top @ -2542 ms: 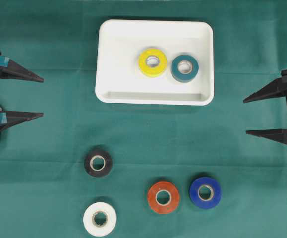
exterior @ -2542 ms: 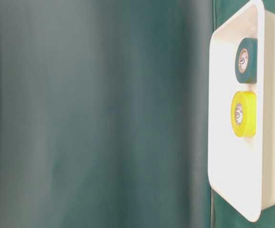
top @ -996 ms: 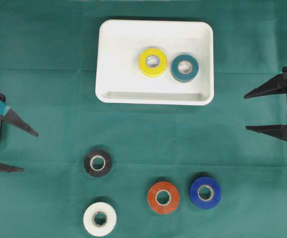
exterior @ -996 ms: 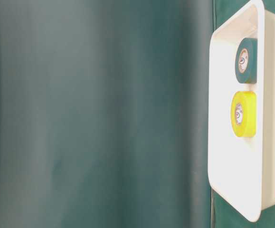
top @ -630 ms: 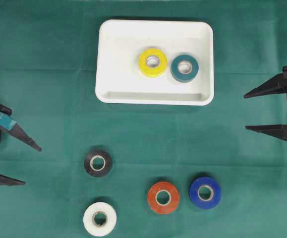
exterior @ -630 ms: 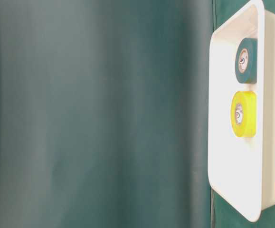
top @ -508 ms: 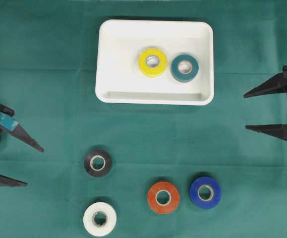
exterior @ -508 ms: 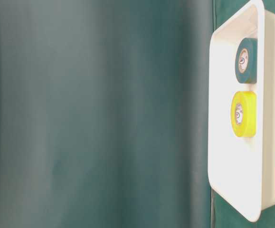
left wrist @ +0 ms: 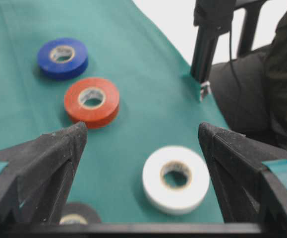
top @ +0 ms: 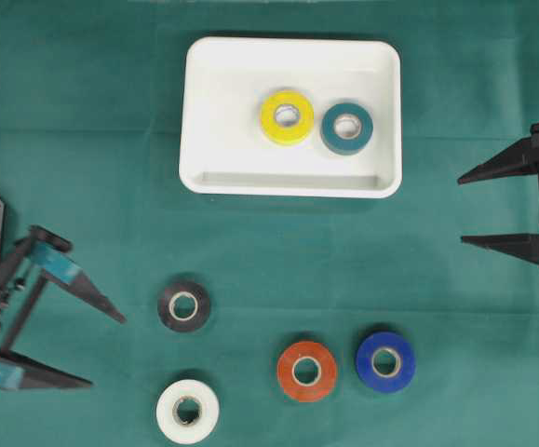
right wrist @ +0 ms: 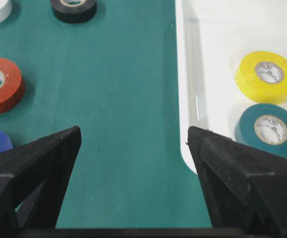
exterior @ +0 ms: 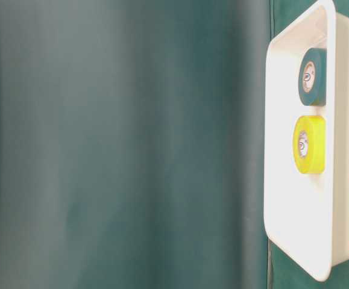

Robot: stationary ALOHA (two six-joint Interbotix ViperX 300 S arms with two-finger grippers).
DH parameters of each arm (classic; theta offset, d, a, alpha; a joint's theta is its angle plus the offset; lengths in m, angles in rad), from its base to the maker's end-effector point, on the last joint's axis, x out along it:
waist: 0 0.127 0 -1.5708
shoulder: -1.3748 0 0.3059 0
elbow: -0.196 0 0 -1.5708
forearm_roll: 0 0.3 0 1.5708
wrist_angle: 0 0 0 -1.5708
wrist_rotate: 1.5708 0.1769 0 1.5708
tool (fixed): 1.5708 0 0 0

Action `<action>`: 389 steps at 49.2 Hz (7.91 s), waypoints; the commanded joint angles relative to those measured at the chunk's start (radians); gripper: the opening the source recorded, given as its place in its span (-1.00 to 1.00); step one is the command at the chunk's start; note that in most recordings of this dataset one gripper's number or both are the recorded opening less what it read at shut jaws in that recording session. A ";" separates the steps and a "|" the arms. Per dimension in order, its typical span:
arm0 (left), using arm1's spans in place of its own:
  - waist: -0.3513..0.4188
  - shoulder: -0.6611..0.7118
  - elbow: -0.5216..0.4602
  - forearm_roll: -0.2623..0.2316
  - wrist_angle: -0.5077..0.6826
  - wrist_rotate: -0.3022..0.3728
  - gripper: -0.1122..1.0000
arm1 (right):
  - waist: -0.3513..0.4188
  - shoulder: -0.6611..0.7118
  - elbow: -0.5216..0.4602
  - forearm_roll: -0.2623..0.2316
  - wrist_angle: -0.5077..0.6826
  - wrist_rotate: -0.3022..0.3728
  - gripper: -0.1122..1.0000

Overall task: Pick up the tape from a random location and place it into the white case.
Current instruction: 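Move the open left gripper over the white tape roll, then lower the left gripper into the white roll's hole and close it, then lift the white roll with the left gripper toward the tray's upper left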

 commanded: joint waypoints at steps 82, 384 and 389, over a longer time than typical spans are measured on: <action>0.021 0.541 -0.719 0.021 0.879 0.006 0.89 | 0.009 0.009 -0.034 0.002 0.012 0.000 0.76; -0.023 0.486 -0.927 0.021 1.078 0.041 -0.36 | 0.023 0.029 -0.034 -0.005 0.025 -0.006 0.76; -0.017 0.486 -0.925 0.021 1.078 0.041 -0.36 | 0.023 0.031 -0.032 -0.005 0.025 -0.006 0.76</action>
